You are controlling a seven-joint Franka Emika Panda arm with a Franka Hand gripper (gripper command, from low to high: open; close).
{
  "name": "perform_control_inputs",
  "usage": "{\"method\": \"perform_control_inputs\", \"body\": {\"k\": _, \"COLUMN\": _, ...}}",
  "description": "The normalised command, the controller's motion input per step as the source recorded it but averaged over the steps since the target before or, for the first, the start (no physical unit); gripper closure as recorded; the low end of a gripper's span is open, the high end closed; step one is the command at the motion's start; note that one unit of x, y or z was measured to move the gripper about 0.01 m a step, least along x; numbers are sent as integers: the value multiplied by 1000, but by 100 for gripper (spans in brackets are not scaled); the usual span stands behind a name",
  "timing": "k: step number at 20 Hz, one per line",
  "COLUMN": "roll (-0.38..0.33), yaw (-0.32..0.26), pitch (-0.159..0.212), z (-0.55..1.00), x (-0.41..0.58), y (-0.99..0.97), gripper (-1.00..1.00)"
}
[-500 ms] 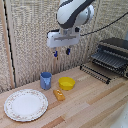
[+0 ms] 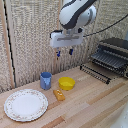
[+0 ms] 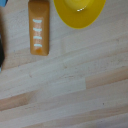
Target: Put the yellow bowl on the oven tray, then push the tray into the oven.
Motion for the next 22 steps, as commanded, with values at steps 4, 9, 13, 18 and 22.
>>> {"method": "perform_control_inputs", "body": {"k": 4, "roll": 1, "yaw": -44, "pitch": 23, "z": -191, "x": 6, "y": -382, "gripper": -100}}
{"method": "perform_control_inputs", "body": {"k": 9, "roll": 0, "yaw": -42, "pitch": 25, "z": -283, "x": 0, "y": -357, "gripper": -100}}
{"method": "perform_control_inputs", "body": {"k": 13, "roll": -16, "yaw": -27, "pitch": 2, "z": -351, "x": 0, "y": -291, "gripper": -100}}
{"method": "perform_control_inputs", "body": {"k": 18, "roll": -54, "yaw": -22, "pitch": 26, "z": -438, "x": -31, "y": -167, "gripper": -100}}
{"method": "perform_control_inputs", "body": {"k": 22, "roll": -79, "yaw": -3, "pitch": 65, "z": -508, "x": -84, "y": -46, "gripper": -100}}
